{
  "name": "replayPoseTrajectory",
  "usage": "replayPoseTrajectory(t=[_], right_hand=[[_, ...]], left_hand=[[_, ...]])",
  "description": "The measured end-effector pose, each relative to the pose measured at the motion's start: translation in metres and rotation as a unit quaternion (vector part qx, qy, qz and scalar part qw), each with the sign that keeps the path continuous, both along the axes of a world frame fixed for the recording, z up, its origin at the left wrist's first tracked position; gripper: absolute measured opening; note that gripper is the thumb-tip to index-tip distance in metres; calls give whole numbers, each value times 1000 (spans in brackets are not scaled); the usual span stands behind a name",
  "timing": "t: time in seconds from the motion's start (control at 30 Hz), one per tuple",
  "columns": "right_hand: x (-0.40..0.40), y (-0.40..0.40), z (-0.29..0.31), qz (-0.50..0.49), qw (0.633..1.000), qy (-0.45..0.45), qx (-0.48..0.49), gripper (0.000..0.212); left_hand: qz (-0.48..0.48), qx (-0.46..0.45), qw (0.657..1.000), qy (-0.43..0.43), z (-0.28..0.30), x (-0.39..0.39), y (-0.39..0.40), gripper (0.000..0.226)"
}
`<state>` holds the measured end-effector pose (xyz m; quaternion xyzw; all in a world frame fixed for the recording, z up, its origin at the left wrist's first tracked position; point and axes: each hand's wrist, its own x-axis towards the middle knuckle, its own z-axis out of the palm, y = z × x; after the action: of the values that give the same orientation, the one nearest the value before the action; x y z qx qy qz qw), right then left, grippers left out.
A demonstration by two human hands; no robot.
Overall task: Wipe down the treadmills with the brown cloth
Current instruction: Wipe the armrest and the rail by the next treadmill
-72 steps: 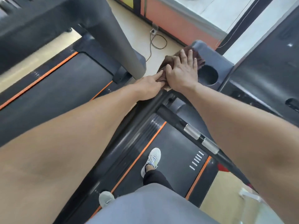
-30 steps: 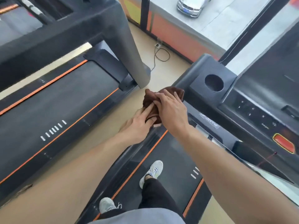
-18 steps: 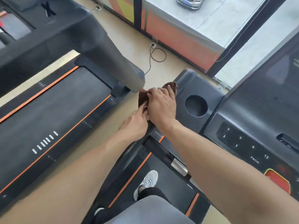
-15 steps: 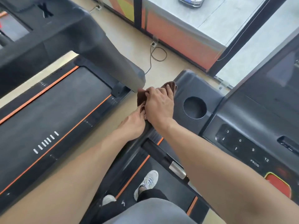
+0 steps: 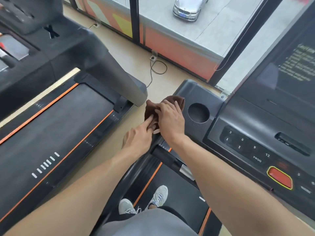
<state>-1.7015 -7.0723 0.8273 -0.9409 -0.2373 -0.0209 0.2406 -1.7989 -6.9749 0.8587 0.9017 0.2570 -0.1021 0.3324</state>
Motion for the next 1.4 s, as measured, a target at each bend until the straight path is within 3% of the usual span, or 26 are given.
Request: replayPoseTrajectory(t=[0.17,0.23,0.33,0.4,0.5,0.57,0.63,0.7,0.93,1.0,1.07,1.13,1.3,1.4], right_hand=[[-17,-24,40,-27,998,45,-42,27],[-13,-35,60,-31,998,41,-31,29],[-1,-53,92,-54,998,-26,22,27],[11,-70,110,-58,994,-80,43,27],[33,-96,116,-24,992,-66,-106,44],[35,-102,100,-13,977,51,-206,63],[27,-99,76,-7,956,167,-243,73],[22,-95,55,-8,944,205,-259,79],[42,-84,47,-2,925,249,-286,92],[49,-89,48,20,922,250,-294,77],[56,-95,57,43,920,230,-313,48],[60,-98,71,75,913,194,-351,38],[62,-97,87,146,878,148,-432,44],[63,-98,68,113,872,150,-451,55]], left_hand=[[-90,192,975,-60,13,-12,-5,51],[-122,219,965,-81,26,-8,-11,53],[-140,171,960,-170,56,1,-33,52],[-129,76,958,-245,71,6,-49,57],[-82,-21,957,-279,63,15,-51,53],[-54,7,968,-246,36,20,-43,50],[-50,36,982,-181,8,23,-34,59],[-51,40,991,-113,-12,27,-28,68],[-93,102,990,-17,-30,64,-26,82],[-96,120,988,-34,-28,72,-32,78],[-91,129,987,-32,-28,78,-33,76],[-85,126,988,-28,-29,78,-34,75],[-64,113,991,-28,-31,78,-33,73],[-60,110,992,-24,-31,79,-33,71]])
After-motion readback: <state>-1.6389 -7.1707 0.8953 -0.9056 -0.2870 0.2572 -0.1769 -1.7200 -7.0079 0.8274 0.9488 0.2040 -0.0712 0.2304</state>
